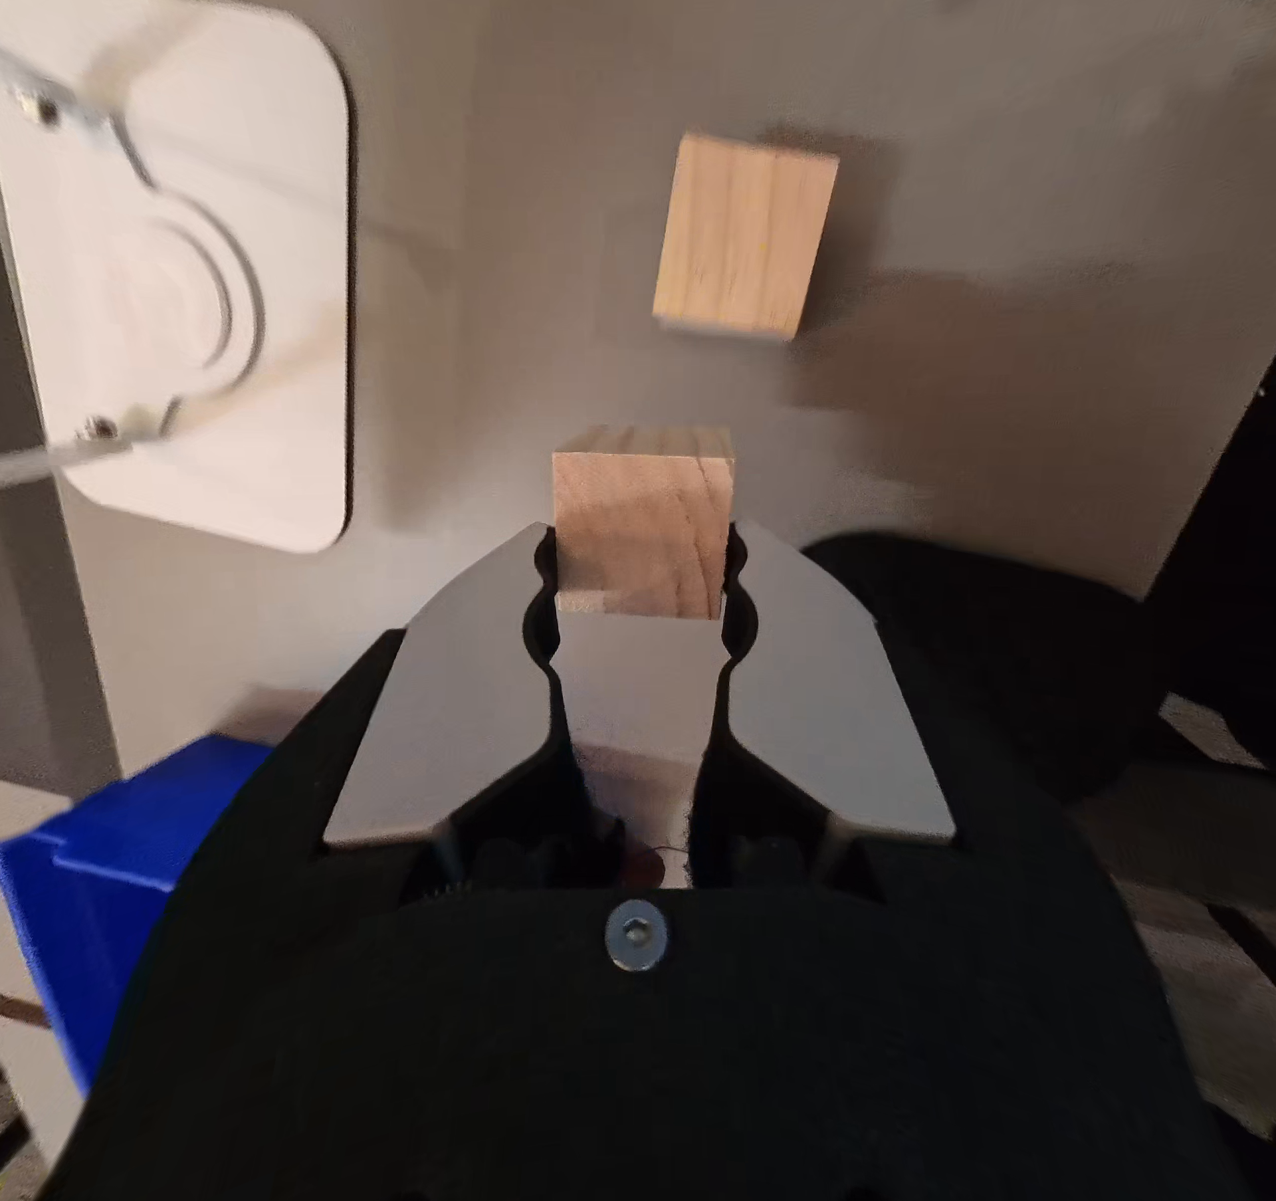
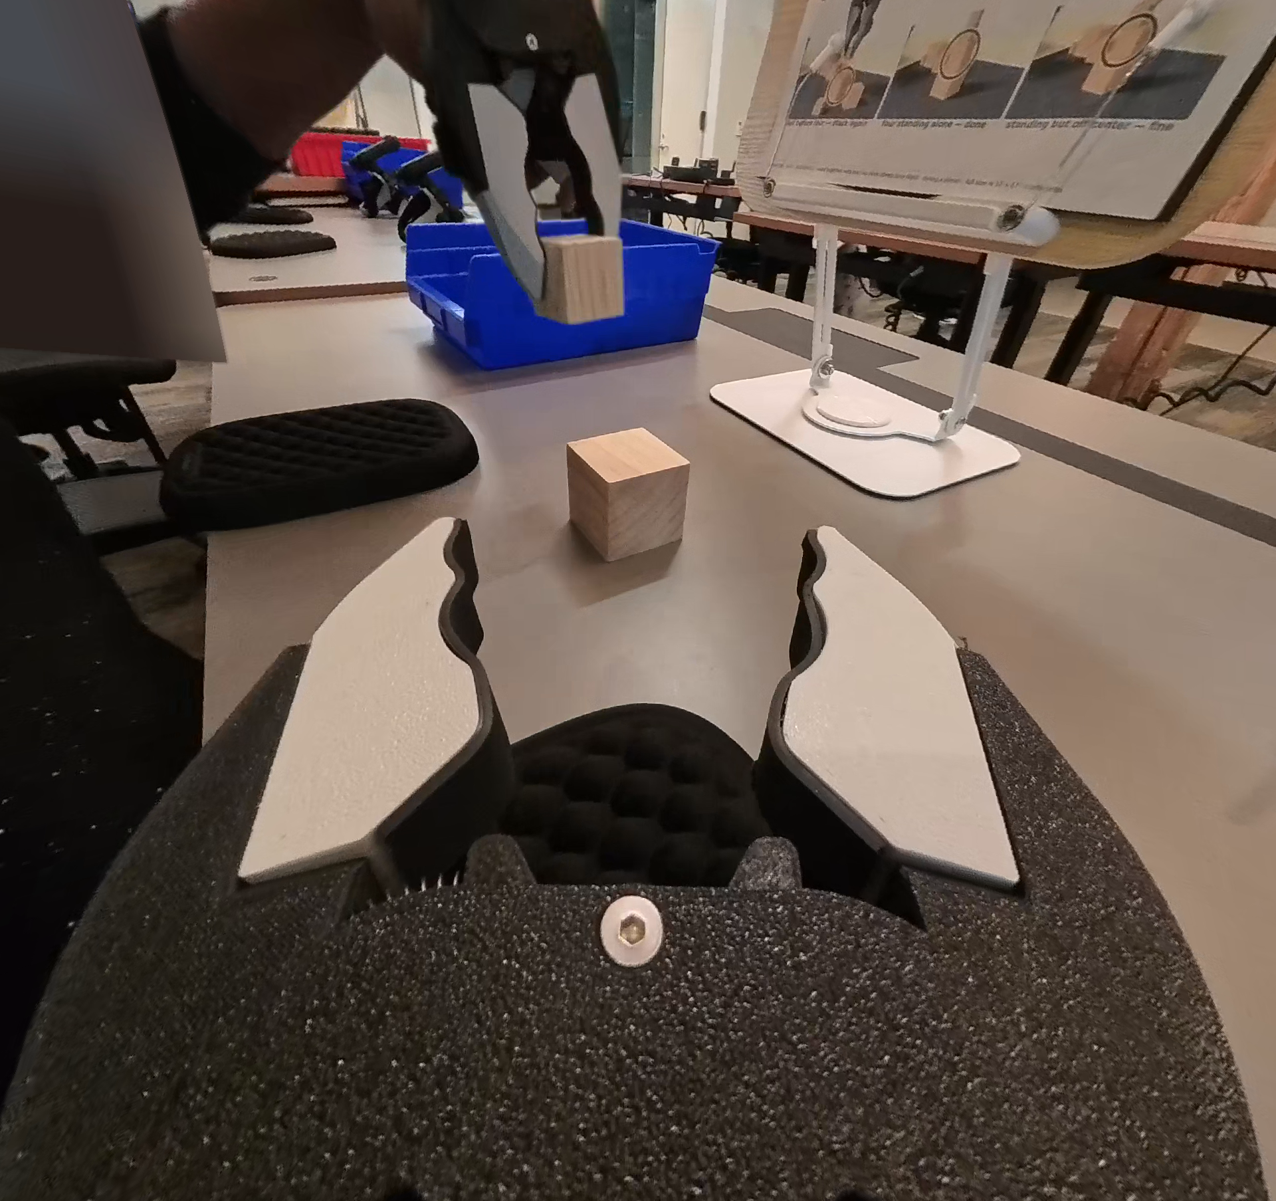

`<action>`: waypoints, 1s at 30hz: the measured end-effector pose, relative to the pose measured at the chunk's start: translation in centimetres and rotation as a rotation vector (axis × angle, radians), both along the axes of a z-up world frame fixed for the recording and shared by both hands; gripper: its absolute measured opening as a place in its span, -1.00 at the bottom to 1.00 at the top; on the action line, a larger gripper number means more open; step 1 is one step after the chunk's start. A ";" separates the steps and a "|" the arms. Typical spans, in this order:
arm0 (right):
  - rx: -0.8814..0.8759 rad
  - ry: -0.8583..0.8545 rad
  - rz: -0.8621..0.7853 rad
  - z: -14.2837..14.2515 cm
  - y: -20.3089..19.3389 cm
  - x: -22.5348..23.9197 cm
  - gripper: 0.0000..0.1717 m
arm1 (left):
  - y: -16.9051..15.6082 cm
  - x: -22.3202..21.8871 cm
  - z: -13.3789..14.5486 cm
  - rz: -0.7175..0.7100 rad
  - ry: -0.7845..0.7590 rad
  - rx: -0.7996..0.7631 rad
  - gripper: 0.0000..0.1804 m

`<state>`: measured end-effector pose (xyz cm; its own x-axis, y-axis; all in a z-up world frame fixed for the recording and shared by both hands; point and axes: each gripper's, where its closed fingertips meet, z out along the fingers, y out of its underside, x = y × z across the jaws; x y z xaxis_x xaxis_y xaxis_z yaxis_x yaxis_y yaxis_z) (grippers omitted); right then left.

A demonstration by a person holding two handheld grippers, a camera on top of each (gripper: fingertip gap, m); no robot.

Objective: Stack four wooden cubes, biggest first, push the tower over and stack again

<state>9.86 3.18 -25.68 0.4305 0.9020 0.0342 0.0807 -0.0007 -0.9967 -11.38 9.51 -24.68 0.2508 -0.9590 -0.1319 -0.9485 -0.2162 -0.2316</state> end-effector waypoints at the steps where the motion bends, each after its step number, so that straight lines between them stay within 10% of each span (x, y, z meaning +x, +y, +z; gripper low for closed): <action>1: 0.003 -0.006 0.001 0.0 0.0 -0.1 0.03 | 0.1 1.3 -0.3 -0.007 0.008 0.016 -0.50; 10: 0.010 0.008 0.004 0.1 -0.2 0.0 0.03 | -1.3 8.8 -3.1 -0.121 0.057 -0.048 -0.50; 30: 0.023 0.020 0.010 0.3 -0.3 0.1 0.03 | 0.0 7.6 -5.1 -0.157 0.069 -0.091 -0.50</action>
<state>9.95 2.83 -25.40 0.4226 0.9051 0.0465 0.0609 0.0228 -0.9979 -3.75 9.50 -29.75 0.0900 -0.9944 -0.0545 -0.9853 -0.0809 -0.1506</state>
